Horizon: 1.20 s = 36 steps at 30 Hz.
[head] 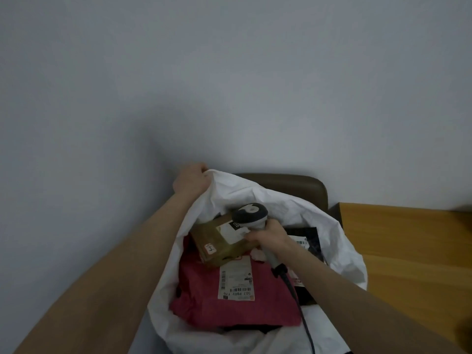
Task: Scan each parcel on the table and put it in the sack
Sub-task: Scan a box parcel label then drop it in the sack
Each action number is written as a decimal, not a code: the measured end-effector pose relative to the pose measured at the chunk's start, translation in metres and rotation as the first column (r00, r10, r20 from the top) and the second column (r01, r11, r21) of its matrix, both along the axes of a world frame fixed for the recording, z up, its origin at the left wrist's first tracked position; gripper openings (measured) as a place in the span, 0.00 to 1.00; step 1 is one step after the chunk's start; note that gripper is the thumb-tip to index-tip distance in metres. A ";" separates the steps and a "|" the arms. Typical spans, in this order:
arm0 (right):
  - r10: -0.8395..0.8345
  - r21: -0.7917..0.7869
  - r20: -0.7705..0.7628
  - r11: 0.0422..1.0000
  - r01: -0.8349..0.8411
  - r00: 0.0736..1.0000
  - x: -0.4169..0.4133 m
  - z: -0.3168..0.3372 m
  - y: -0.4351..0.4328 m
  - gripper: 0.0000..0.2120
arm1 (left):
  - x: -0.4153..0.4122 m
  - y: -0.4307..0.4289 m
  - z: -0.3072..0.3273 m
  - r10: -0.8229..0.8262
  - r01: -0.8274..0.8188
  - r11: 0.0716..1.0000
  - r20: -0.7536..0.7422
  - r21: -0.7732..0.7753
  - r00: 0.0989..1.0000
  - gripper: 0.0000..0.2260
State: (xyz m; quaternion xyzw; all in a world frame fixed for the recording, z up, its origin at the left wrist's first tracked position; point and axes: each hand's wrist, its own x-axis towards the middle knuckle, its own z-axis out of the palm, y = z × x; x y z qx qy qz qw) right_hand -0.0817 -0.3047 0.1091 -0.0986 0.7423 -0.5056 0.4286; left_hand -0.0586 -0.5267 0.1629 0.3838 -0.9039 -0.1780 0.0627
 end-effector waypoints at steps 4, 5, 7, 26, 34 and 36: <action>-0.192 0.021 -0.060 0.981 0.194 0.980 -0.028 0.008 0.039 0.01 | -0.034 0.042 0.001 -0.266 0.279 0.933 0.088 -0.228 0.960 0.16; -0.247 0.039 -0.083 0.967 0.251 0.965 -0.036 0.008 0.050 0.01 | -0.047 0.060 -0.004 -0.362 0.375 0.901 0.098 -0.219 0.927 0.17; -0.363 0.078 -0.101 0.925 0.371 0.926 -0.054 0.005 0.072 0.03 | -0.070 0.098 -0.019 -0.505 0.535 0.833 0.201 -0.141 0.839 0.20; -0.603 0.184 0.004 0.784 0.592 0.798 -0.086 -0.045 0.217 0.04 | -0.103 0.214 -0.098 -0.494 0.481 0.865 0.416 0.145 0.763 0.28; -0.646 0.193 0.104 0.759 0.622 0.756 -0.069 -0.069 0.243 0.07 | -0.103 0.231 -0.086 -0.319 0.325 0.945 0.115 -0.034 0.941 0.10; -0.654 0.156 0.126 0.756 0.636 0.746 -0.062 -0.070 0.247 0.08 | -0.115 0.230 -0.056 -0.254 0.245 0.966 -0.137 -0.081 0.957 0.09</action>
